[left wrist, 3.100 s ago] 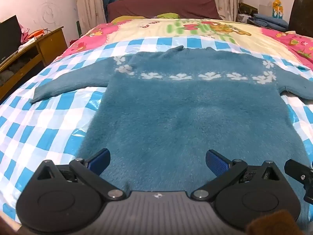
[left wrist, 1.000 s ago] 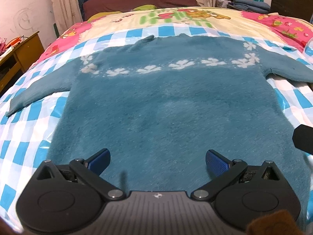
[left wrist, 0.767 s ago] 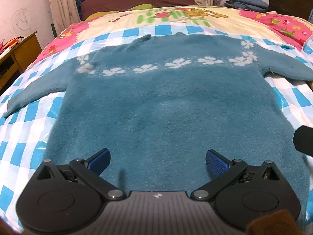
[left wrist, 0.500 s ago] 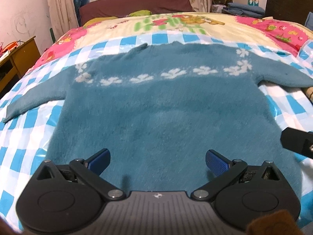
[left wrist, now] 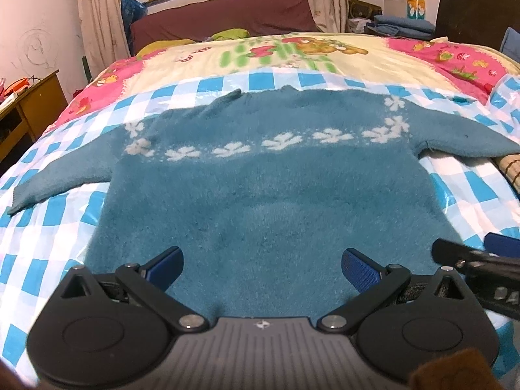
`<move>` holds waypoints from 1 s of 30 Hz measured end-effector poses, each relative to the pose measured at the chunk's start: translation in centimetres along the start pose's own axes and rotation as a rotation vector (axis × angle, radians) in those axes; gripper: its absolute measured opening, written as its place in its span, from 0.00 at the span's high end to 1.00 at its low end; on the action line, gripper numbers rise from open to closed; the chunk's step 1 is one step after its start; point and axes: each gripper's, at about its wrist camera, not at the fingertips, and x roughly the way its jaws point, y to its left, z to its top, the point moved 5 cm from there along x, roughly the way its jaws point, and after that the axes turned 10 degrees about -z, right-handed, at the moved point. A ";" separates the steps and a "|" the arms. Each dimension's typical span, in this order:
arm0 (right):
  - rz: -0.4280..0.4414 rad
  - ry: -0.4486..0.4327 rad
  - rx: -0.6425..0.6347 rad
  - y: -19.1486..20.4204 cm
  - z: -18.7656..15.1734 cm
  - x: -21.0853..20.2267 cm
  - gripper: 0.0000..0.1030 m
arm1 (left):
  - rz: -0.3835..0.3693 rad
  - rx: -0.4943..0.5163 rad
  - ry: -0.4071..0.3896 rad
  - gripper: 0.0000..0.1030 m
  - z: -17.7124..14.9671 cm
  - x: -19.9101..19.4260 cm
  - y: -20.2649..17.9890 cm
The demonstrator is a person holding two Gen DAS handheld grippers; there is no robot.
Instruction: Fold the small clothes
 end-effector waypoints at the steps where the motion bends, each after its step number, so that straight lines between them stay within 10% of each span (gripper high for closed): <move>1: 0.004 0.002 -0.001 0.1 -0.1 0.1 0.26 | 0.000 0.002 -0.003 0.00 0.0 -0.1 0.0; 30: 0.025 0.005 0.027 0.3 -0.1 -0.3 0.26 | 0.025 0.028 0.001 0.00 0.0 -0.2 -0.4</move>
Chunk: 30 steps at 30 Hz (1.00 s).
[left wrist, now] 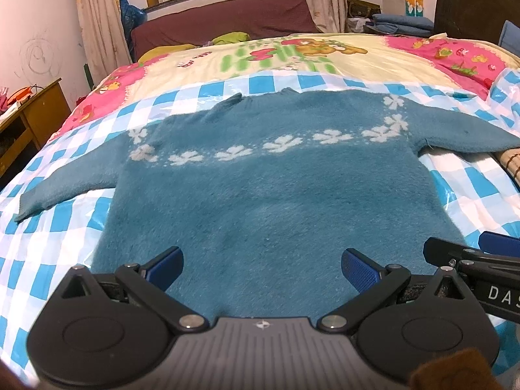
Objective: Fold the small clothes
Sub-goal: 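Move the right tool to the sweater sleeve cuff and close on it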
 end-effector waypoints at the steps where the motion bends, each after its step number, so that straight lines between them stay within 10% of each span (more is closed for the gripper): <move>1: 0.001 0.001 0.002 0.0 0.0 0.0 0.26 | 0.000 0.002 0.000 0.00 0.0 0.0 -0.1; 20: -0.001 -0.009 0.025 -1.6 1.5 0.3 0.26 | -0.021 0.040 -0.014 0.00 1.9 0.7 -1.9; 30: -0.082 -0.080 0.193 -10.2 7.3 0.4 0.26 | -0.101 0.081 -0.058 0.00 5.5 2.5 -6.0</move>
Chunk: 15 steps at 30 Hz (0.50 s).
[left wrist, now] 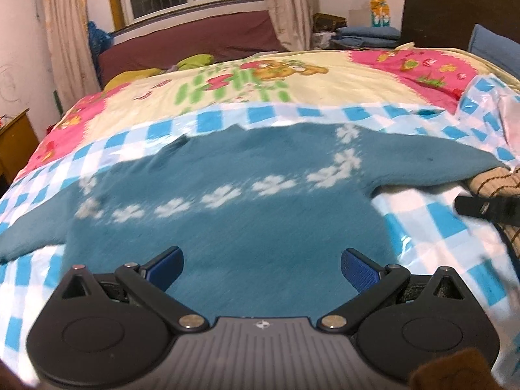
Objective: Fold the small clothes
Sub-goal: 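Move the right tool to the sweater sleeve cuff and close on it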
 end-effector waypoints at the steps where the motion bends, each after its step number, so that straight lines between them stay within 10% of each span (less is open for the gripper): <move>1: -0.011 0.000 0.029 -1.1 0.9 0.4 0.26 | -0.007 0.003 -0.001 0.00 0.4 0.4 -0.4; 15: -0.158 -0.005 0.245 -11.3 7.5 5.6 0.34 | -0.070 0.031 -0.030 0.00 4.8 5.2 -4.5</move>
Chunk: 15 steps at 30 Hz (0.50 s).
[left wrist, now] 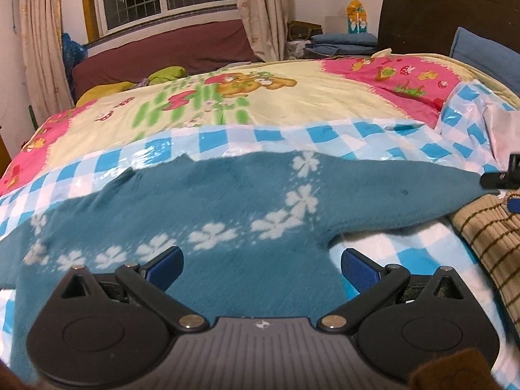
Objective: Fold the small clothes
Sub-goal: 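Move the right tool to the sweater sleeve cuff and close on it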
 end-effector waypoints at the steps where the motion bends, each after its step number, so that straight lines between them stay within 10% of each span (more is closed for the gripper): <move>1: -0.011 0.003 0.030 -0.8 0.8 0.4 0.35 | -0.003 0.000 0.000 0.00 0.1 0.3 -0.2; 15: 0.060 0.162 0.406 -5.5 1.9 8.4 0.47 | -0.008 0.010 0.049 0.00 -1.3 1.8 -1.0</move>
